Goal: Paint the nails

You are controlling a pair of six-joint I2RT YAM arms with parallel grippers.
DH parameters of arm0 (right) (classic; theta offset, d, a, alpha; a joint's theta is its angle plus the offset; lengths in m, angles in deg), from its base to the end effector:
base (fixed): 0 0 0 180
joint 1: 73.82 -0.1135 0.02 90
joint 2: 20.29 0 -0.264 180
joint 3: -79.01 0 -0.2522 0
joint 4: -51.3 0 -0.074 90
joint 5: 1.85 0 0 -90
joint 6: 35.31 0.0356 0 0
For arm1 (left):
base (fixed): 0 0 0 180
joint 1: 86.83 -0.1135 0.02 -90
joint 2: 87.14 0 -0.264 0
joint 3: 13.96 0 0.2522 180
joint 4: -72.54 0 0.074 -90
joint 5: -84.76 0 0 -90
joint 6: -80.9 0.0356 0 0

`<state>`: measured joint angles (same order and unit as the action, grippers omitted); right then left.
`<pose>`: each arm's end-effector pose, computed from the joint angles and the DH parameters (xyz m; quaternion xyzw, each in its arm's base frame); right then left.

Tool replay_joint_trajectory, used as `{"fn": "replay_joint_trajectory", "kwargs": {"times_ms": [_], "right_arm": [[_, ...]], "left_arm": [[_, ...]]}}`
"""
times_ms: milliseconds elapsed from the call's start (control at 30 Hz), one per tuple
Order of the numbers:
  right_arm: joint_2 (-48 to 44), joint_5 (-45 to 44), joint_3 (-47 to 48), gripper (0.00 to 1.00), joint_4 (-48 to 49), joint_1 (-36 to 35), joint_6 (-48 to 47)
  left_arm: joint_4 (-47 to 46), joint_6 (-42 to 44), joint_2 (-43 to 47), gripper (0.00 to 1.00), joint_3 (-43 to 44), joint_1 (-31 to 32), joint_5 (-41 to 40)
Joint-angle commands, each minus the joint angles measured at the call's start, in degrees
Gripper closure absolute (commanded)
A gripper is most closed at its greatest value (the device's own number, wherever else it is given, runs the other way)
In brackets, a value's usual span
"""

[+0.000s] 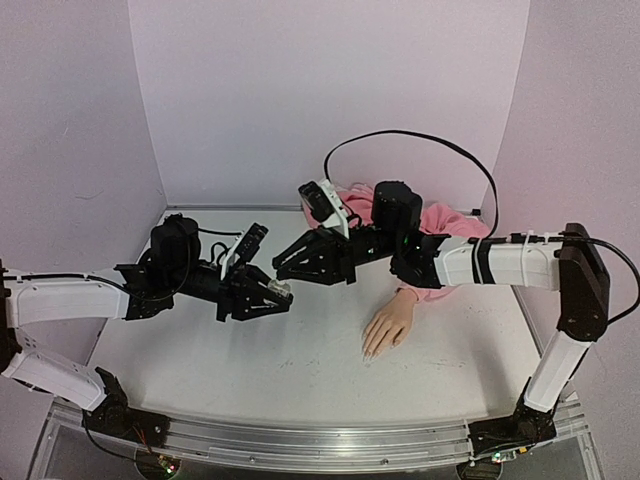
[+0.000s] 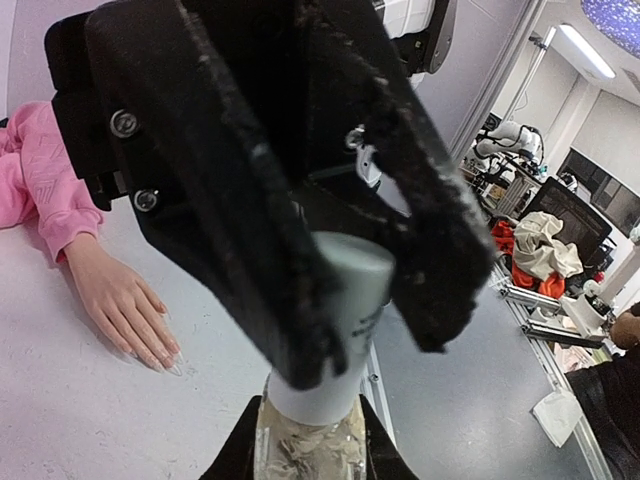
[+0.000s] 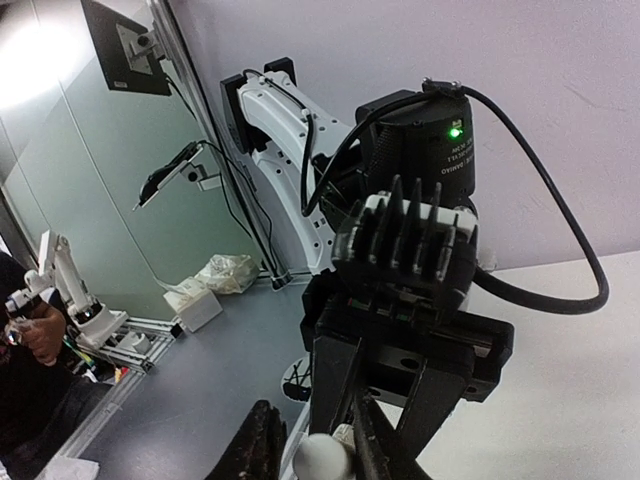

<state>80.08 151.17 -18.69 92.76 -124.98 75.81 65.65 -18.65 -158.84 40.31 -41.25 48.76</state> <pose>0.2199 0.3237 0.3307 -0.5432 0.3389 0.6520 0.4062 0.1691 -0.2137 0.2712 0.4879 0.5619 -0.5731 0.3433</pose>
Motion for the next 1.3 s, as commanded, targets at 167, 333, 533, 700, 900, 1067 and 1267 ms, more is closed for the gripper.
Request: {"fn": "replay_joint_trajectory", "kwargs": {"times_ms": [167, 333, 533, 700, 900, 1067, 1267], "right_arm": [[0.61, 0.96, 1.33, 0.97, 5.1, -1.38, 1.63], [0.78, -0.89, -0.43, 1.0, 5.59, -1.96, 2.07], [1.66, -17.92, -3.6, 1.0, 3.18, -3.35, 4.86], [4.17, -51.82, 4.6, 1.0, -16.63, -10.76, 6.32], [3.99, -71.56, 4.7, 1.0, -21.08, -15.65, 17.2], [3.15, -70.16, 5.99, 1.0, -20.57, -15.15, 14.02], [-2.97, -57.5, 3.93, 0.39, -20.24, -9.33, 3.33]], "left_arm": [[-3.44, 0.36, 1.14, 1.0, 2.68, 0.04, 0.94], [-3.52, 2.05, 4.83, 1.0, 1.67, 0.03, -7.03], [-3.53, 6.61, 8.78, 1.0, 0.67, 0.12, -34.16], [-3.66, 12.92, 6.54, 1.0, 3.18, 1.1, -50.99], [-4.92, 14.25, 3.85, 1.0, 4.27, 1.86, -56.78], [-4.84, 13.44, 3.84, 1.0, 2.32, 2.91, -55.85], [-2.45, 8.11, 5.44, 1.0, -2.97, 2.66, -58.29]]}}
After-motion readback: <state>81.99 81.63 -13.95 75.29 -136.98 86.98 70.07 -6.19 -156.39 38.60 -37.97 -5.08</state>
